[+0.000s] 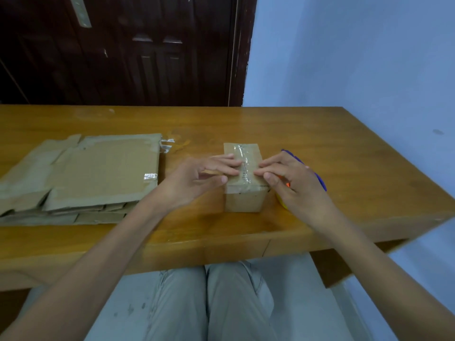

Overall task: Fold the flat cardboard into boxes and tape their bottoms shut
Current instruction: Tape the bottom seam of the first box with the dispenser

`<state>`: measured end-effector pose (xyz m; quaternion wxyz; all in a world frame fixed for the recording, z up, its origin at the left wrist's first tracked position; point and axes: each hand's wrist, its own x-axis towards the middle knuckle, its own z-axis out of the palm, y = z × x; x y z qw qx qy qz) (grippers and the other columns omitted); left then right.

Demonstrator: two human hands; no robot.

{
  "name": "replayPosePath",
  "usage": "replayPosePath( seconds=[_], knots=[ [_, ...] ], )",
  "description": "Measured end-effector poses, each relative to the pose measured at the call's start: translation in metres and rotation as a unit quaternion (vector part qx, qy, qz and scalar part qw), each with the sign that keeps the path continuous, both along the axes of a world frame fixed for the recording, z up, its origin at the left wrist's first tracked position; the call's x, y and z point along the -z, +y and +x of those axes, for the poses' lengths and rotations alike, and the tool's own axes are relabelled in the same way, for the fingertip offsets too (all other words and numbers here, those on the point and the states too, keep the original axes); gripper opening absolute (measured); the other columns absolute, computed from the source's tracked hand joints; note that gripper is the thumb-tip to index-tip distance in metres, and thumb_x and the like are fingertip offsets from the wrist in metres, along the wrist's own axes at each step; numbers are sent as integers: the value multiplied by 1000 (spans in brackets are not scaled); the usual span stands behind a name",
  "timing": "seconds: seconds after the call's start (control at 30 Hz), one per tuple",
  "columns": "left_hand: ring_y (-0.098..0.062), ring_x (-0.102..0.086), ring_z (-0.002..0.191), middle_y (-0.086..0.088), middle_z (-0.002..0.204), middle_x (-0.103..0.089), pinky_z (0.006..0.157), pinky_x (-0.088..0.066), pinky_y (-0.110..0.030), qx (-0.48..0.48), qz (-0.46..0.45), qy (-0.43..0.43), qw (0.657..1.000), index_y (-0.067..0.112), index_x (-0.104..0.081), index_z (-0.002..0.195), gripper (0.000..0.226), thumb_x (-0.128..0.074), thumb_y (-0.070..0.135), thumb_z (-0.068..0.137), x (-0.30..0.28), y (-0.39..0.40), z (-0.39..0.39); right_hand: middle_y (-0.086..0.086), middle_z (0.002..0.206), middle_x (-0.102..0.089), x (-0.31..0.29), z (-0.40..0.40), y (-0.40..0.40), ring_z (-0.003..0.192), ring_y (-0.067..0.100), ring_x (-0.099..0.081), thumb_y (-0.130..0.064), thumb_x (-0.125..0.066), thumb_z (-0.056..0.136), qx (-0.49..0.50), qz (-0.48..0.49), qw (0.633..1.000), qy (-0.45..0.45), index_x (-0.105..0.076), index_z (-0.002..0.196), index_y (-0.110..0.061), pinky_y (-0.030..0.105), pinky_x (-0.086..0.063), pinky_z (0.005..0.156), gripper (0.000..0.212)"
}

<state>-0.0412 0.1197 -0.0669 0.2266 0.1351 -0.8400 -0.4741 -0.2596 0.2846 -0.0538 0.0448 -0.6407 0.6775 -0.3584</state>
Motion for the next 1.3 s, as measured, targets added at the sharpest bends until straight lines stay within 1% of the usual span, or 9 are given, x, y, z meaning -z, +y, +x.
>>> replayPosePath(
  seconds=[0.1,0.3,0.4,0.57,0.7,0.83,1.1,1.17,1.3],
  knots=[
    [-1,-42,147,13,142,-66,118,-43,-42,9,19,13,1000,16,-76,124,30,-73,16,95,3,-2,0,-10,120,-66,3,0,2,114,0,-61,-21,-61,105,-1,-2,1000,-6,-79,118,-22,10,-45,92,22],
    [-4,-49,144,6,138,-69,115,-46,-28,9,-15,32,999,5,-74,124,36,-75,-1,89,10,-6,-3,-12,119,-65,10,1,3,113,2,-61,-24,-61,104,-7,-38,999,-17,-77,121,-23,16,-52,86,23],
    [-5,-45,147,6,141,-67,119,-43,-33,14,-25,39,999,7,-73,128,37,-74,3,91,13,-5,-1,-13,120,-64,10,2,4,114,1,-60,-24,-61,104,-12,-40,999,-22,-76,123,-24,15,-52,86,24],
    [-4,-48,144,12,136,-69,119,-41,-32,9,-4,17,1000,13,-76,124,32,-65,29,98,0,-4,0,-14,122,-64,7,0,5,117,-1,-59,-33,-56,104,-17,-33,999,-23,-74,125,-26,13,-49,89,29],
    [-2,-57,134,12,126,-75,107,-54,-31,-53,11,48,997,14,-79,114,28,-79,20,87,7,8,-6,-10,126,-64,9,-1,9,122,-4,-57,-29,-57,105,-25,-27,999,-33,-74,128,-21,9,-45,93,30],
    [-3,-58,133,9,126,-75,108,-51,-26,-62,36,78,994,9,-78,115,34,-79,20,83,13,11,-6,-6,132,-63,12,-3,11,127,-2,-56,-26,-59,104,-44,-15,996,-72,-74,130,-17,11,-48,95,31],
    [-6,-49,144,5,137,-70,113,-47,-27,1,55,43,998,4,-73,126,44,-81,3,83,9,0,-1,-9,135,-61,16,-10,9,128,2,-56,-24,-64,102,-59,-6,991,-122,-73,130,-24,17,-49,100,30],
    [-5,-48,145,5,138,-69,112,-47,-24,9,58,37,998,2,-72,127,45,-81,0,83,8,-2,-1,-10,137,-59,15,-16,9,130,7,-56,-24,-63,103,-78,20,988,-128,-71,133,-25,22,-50,104,31],
    [-5,-50,143,4,137,-70,110,-47,-22,4,56,40,998,0,-71,126,46,-81,-2,81,9,-2,-2,-13,143,-56,13,-27,10,128,21,-60,-31,-60,103,-111,52,985,-118,-69,137,-27,43,-55,105,35]
  ],
)
